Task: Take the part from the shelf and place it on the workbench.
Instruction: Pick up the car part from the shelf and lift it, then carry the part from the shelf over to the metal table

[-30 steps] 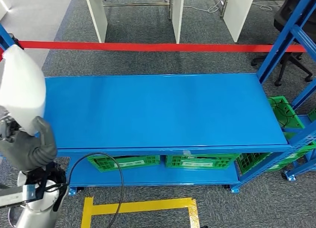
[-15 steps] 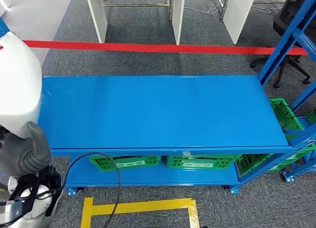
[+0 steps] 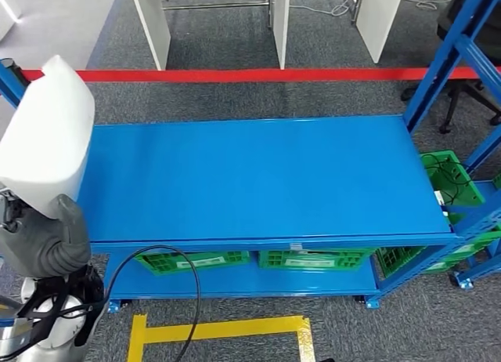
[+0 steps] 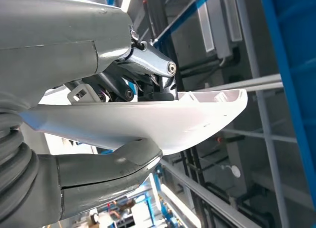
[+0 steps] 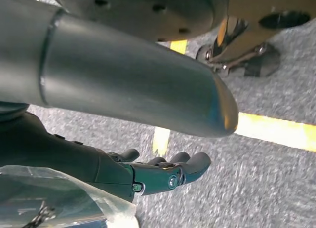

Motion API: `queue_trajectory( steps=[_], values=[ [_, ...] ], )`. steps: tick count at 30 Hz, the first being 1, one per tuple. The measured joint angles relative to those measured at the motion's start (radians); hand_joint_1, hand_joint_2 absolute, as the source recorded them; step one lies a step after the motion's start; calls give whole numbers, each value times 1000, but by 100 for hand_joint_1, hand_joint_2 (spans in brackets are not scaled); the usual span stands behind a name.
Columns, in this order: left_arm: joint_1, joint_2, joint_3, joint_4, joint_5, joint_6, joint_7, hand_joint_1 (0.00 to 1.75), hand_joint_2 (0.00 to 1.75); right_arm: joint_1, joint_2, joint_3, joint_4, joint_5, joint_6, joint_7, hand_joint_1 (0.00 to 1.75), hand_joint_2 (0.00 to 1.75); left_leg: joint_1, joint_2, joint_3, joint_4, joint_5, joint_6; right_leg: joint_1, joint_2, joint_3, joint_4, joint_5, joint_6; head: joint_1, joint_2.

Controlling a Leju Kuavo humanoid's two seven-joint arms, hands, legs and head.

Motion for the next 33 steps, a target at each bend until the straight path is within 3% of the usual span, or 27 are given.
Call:
queue_trajectory(
  steps=[2, 3, 4, 5, 7, 9, 12, 14, 15, 17, 18, 19, 20, 21, 23, 25, 28, 30, 33],
  values=[
    [0, 1, -6, 0, 1, -6, 4, 175, 175, -1, 0, -3, -2, 3, -12, 19, 0, 0, 0, 1, -67, 137, -58, -4, 2, -2, 1, 0, -2, -6, -2, 0],
    [1, 1, -9, 0, 1, -8, 6, 175, 175, -1, 0, -5, -3, 4, -16, 25, 0, 0, 0, 1, -96, 190, -70, -3, 3, -3, 3, 0, -3, -8, -1, 0],
    [3, 2, -11, 0, 1, -9, 6, 175, 175, -1, 0, -7, -3, 4, -19, 29, 0, 0, 0, 1, -112, 213, -64, -2, 5, -3, 4, 0, -5, -9, -2, 0],
    [4, 2, -12, 0, 1, -10, 7, 175, 175, -1, 0, -8, -4, 3, -22, 33, 0, 0, 0, 1, -110, 196, -37, 2, 6, -3, 8, 0, -6, -10, -1, 0],
    [6, 3, -15, 0, 2, -8, 12, 175, 175, -1, 0, -12, -6, -5, -32, 38, 0, 0, -3, 2, -67, 78, 45, 13, 8, -3, 15, 0, -11, -10, -2, 0],
    [11, 3, -16, 0, 3, -2, 16, 175, 175, -2, 1, -24, -8, -25, -44, 44, 0, 0, -8, 4, -27, -28, 89, 23, 11, -2, 15, 1, -14, -4, -2, 0],
    [25, 2, -18, 0, -1, 13, 19, 175, 175, -2, 2, -50, -15, -53, -67, 52, 0, 0, -10, 3, -19, -66, 84, 29, 13, -5, 7, -2, -11, 12, -1, 0],
    [32, 1, -18, -1, -4, 25, 19, 175, 175, -3, 2, -68, -24, -68, -92, 53, 0, 0, -5, 3, -15, -77, 89, 36, 14, -7, -3, 16, -28, 22, 0, 0],
    [33, 0, -18, -1, -5, 30, 20, 175, 175, -4, 2, -79, -29, -77, -108, 54, 0, 0, -2, 4, -12, -82, 91, 40, 14, -7, -21, 53, -51, 26, 2, 0],
    [39, -1, -18, -2, -7, 39, 23, 175, 175, -7, 2, -102, -38, -92, -139, 56, 0, 0, -3, 5, -11, -83, 91, 45, 14, -7, -81, 179, -111, 32, 3, 0],
    [43, -1, -19, -2, -7, 43, 25, 175, 175, -7, 2, -114, -42, -99, -152, 57, 0, 0, -4, 5, -11, -83, 91, 46, 14, -7, -110, 239, -132, 34, 4, 0],
    [47, -2, -19, -2, -8, 48, 27, 175, 175, -7, 2, -126, -46, -107, -163, 60, 0, 0, -5, 5, -11, -82, 90, 46, 14, -7, -126, 270, -134, 35, 4, 0],
    [51, -2, -19, -2, -10, 52, 29, 175, 175, -8, 2, -139, -51, -117, -177, 64, 0, 0, -5, 5, -9, -82, 90, 47, 14, -7, -123, 261, -117, 35, 4, 0],
    [54, -3, -19, -2, -11, 56, 30, 175, 175, -10, 2, -153, -56, -127, -191, 69, 0, 0, -5, 4, -8, -81, 89, 47, 14, -7, -102, 214, -83, 33, 4, 0],
    [56, -6, -20, -2, -12, 62, 33, 175, 175, -16, 2, -179, -67, -143, -218, 84, 0, 0, -7, 2, -6, -80, 87, 43, 15, -7, -34, 76, -19, 27, 4, 0],
    [56, -7, -20, -3, -13, 67, 36, 175, 175, -20, 4, -199, -74, -149, -229, 98, 0, 0, -11, 2, -9, -75, 86, 36, 17, -5, 6, -1, -1, 19, 2, 0],
    [58, -9, -23, -3, -16, 73, 37, 175, 175, -20, 8, -218, -82, -144, -232, 116, 0, 0, -12, 1, -13, -71, 87, 25, 16, -5, 11, -11, 0, 7, 2, 0],
    [58, -9, -25, -5, -21, 77, 37, 175, 175, -20, 13, -224, -85, -134, -234, 126, 0, 0, -10, 2, -26, -32, 52, 15, 12, -8, 11, -16, 7, -5, -2, 0],
    [60, -8, -27, -5, -26, 83, 36, 175, 175, -21, 20, -228, -88, -124, -235, 140, 0, 0, -4, 3, -91, 147, -51, 0, 10, -11, 6, -17, 13, -14, -7, 0]
  ],
)
